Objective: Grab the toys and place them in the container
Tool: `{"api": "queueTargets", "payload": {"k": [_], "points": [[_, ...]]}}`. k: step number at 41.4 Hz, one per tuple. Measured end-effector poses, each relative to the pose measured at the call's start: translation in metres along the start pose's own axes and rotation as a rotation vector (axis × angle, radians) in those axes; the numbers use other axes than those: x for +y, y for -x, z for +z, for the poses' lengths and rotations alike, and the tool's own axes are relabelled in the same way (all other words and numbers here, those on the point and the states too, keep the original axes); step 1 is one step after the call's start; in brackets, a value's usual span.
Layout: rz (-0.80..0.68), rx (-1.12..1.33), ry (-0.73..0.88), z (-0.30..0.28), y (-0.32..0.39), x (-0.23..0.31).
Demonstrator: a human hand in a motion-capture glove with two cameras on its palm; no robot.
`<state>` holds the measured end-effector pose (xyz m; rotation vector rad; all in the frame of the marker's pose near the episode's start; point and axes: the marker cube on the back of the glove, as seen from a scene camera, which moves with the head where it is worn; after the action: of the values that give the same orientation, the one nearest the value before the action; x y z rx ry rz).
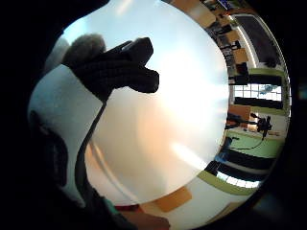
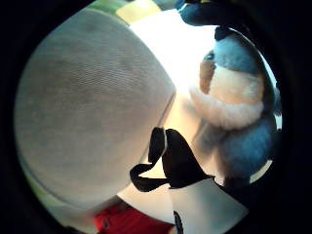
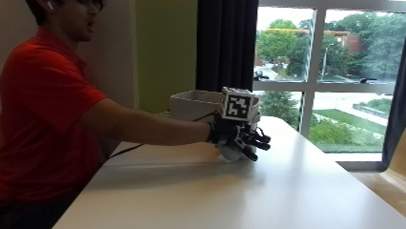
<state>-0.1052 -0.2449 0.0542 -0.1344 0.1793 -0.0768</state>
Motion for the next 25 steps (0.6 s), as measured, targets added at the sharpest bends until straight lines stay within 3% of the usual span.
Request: {"api": "queueTargets", "payload": {"k": [15,25], "points": [[0.007,0.038,0.097,0.021,0.009,-0.002],[0.008,0.033,-0.018,0.025,0.006,-0.004]]}}
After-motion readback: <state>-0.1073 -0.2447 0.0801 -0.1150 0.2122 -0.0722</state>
